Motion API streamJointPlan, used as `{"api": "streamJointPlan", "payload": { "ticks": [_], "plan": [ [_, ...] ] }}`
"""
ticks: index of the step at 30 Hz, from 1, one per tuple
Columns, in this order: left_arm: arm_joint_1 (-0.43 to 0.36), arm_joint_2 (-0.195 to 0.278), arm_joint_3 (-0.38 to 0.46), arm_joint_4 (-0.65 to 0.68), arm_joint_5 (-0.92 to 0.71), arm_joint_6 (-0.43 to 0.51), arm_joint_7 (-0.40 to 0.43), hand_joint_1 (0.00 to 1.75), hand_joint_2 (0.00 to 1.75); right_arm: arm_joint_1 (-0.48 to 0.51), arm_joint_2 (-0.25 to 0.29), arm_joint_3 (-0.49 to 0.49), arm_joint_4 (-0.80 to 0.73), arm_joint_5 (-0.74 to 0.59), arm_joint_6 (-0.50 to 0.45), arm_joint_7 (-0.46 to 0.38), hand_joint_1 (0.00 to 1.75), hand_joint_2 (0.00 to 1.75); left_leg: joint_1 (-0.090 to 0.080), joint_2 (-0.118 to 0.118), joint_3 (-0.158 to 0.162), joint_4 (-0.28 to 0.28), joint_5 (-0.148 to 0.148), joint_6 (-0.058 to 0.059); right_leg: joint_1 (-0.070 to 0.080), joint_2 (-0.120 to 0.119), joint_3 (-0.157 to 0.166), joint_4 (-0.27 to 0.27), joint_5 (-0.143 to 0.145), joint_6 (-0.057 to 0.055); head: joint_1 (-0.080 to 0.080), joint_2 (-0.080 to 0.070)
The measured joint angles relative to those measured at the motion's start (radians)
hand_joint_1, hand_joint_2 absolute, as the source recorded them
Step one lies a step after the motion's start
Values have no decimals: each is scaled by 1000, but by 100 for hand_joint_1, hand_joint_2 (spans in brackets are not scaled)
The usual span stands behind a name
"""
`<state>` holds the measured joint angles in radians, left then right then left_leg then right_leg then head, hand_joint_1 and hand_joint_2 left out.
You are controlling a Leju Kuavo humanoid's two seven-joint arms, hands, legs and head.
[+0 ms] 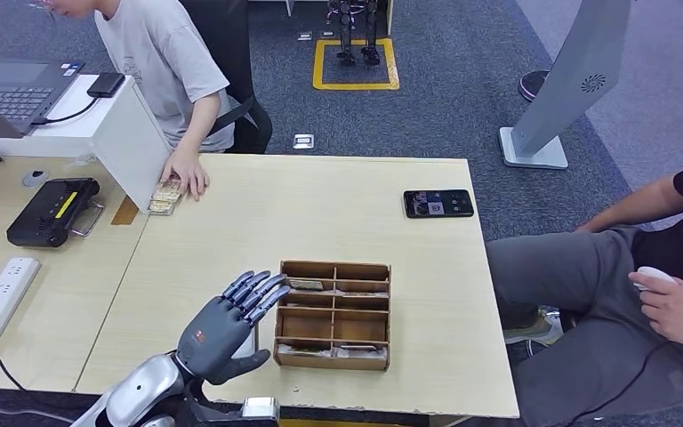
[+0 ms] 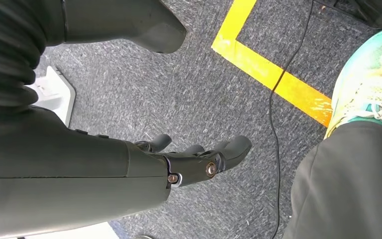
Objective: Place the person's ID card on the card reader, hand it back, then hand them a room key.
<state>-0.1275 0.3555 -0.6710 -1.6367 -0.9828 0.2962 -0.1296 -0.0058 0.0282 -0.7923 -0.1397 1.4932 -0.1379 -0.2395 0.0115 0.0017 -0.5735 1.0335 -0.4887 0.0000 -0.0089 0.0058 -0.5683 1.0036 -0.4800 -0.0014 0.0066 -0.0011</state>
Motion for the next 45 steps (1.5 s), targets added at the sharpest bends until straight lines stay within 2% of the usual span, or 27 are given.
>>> {"api": "streamJointPlan", "payload": {
  "ticks": [4,10,17,45],
  "plan": [
    [1,-6,0,2,56,-36,-38,0,175,0,0,0,0,-3,0,1,0,175,0,0,0,0,0,0,0,0,0,0,0,0,0,0],
    [3,-8,0,9,109,-71,-47,0,175,1,1,0,-1,-3,1,0,0,175,0,0,0,0,0,0,0,0,0,0,0,0,0,0],
    [21,2,0,11,197,-116,-111,0,175,2,1,0,-1,-4,0,0,0,175,0,0,0,0,0,0,0,0,0,0,0,0,0,0],
    [36,13,0,11,198,-124,-125,0,175,2,1,-1,-1,-6,-1,0,0,175,0,0,0,0,0,0,0,0,0,0,0,0,0,0]
  ]
}}
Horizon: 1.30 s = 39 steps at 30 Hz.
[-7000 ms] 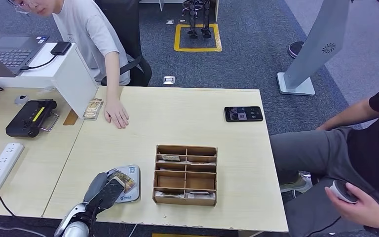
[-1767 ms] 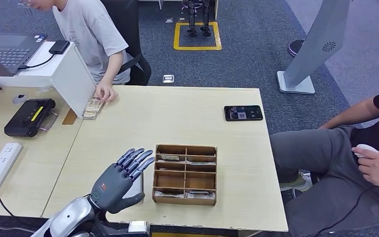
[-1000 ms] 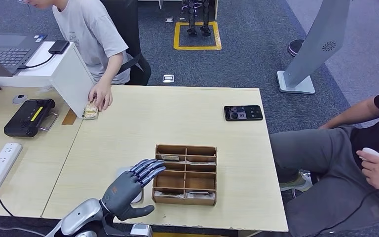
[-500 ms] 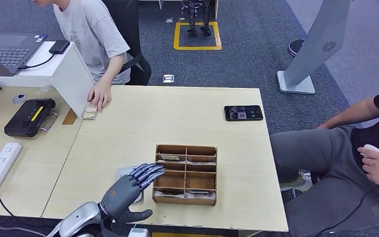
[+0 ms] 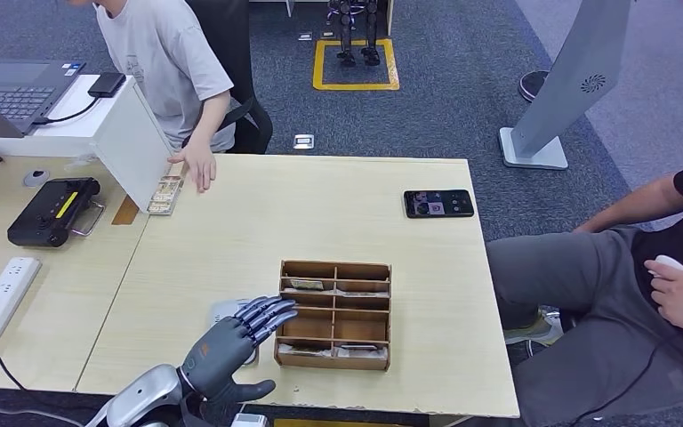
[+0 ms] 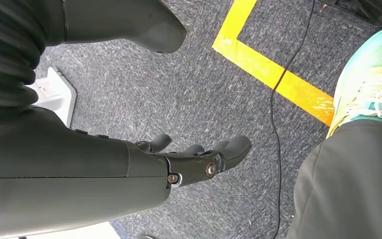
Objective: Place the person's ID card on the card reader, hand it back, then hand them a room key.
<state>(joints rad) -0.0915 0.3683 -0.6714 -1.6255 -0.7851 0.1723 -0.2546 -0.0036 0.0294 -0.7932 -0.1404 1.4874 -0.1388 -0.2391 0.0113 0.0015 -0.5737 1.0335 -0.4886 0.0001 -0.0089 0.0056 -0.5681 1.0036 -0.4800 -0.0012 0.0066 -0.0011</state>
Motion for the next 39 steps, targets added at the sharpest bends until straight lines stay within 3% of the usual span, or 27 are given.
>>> {"api": "streamJointPlan", "payload": {
  "ticks": [12,27,39],
  "plan": [
    [13,9,-30,-18,13,-57,-22,0,175,4,0,-1,-4,0,-16,-2,0,175,0,0,0,0,0,0,0,0,0,0,0,0,0,0],
    [7,8,-79,-18,24,-55,-12,0,175,5,0,-1,-4,0,-16,-6,0,175,0,0,0,0,0,0,0,0,0,0,0,0,0,0],
    [-16,-27,-100,-18,-44,-24,54,0,175,5,0,-1,-4,0,-7,-9,0,175,0,0,0,0,0,0,0,0,0,0,0,0,0,0]
  ]
}}
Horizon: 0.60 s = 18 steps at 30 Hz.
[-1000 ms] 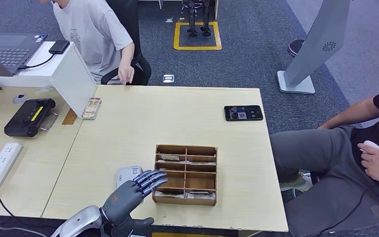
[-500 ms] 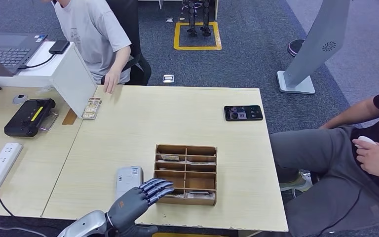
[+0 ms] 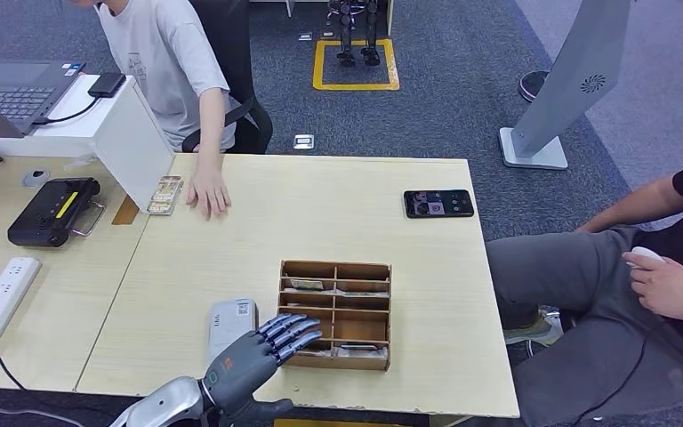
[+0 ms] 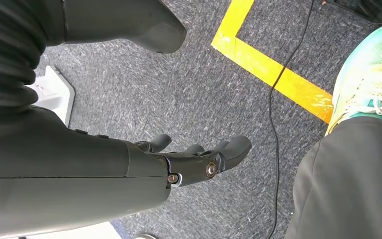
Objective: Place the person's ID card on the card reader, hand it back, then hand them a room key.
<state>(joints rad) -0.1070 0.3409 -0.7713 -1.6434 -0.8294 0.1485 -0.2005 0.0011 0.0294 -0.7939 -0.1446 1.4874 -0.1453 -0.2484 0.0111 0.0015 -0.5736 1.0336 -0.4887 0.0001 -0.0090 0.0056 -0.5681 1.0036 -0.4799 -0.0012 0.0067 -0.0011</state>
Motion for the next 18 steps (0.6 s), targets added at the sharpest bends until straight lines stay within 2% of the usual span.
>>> {"api": "streamJointPlan", "payload": {
  "ticks": [18],
  "plan": [
    [-5,-45,-3,35,-16,22,30,0,175,-5,13,0,0,0,2,10,0,175,0,0,0,0,0,0,0,0,0,0,0,0,0,0]
  ]
}}
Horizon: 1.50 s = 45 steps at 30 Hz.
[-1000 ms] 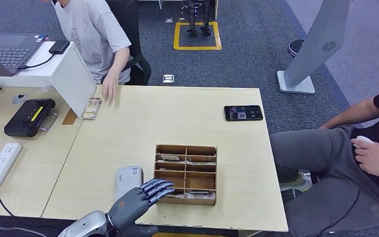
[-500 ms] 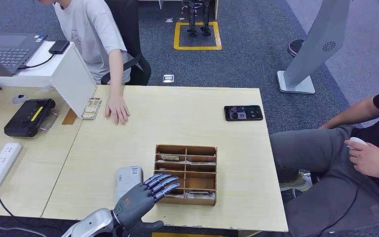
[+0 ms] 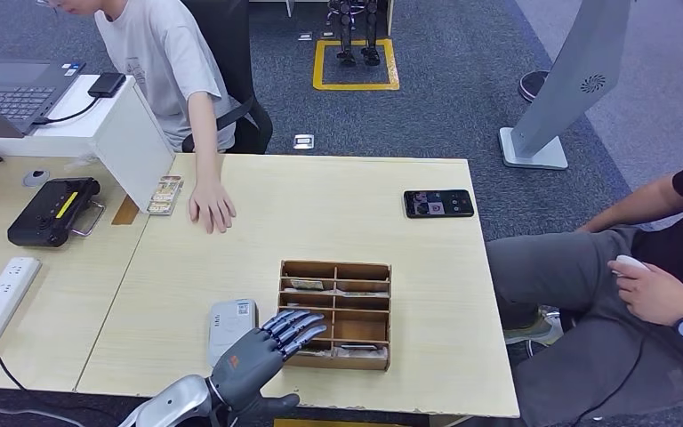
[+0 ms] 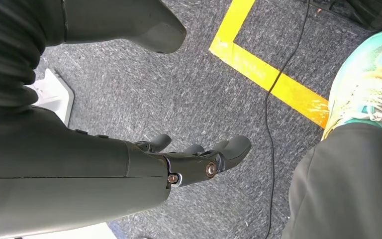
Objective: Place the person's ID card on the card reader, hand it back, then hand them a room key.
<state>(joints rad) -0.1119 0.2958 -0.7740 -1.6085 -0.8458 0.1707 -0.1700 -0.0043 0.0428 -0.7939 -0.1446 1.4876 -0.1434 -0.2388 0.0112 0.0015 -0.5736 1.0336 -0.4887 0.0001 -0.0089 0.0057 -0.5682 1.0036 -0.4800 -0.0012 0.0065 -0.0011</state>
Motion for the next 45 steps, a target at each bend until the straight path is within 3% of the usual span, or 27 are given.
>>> {"api": "streamJointPlan", "payload": {
  "ticks": [11,28,45],
  "plan": [
    [1,-15,0,25,19,4,5,0,175,-2,4,0,0,1,0,3,0,175,0,0,0,0,0,0,0,0,0,0,0,0,0,0],
    [5,-47,14,102,-95,103,82,0,175,-2,6,0,2,8,-13,8,0,175,0,0,0,0,0,0,0,0,0,0,0,0,0,0],
    [12,-62,43,133,-94,110,82,0,175,-4,8,0,6,9,-13,10,0,175,0,0,0,0,0,0,0,0,0,0,0,0,0,0]
  ]
}}
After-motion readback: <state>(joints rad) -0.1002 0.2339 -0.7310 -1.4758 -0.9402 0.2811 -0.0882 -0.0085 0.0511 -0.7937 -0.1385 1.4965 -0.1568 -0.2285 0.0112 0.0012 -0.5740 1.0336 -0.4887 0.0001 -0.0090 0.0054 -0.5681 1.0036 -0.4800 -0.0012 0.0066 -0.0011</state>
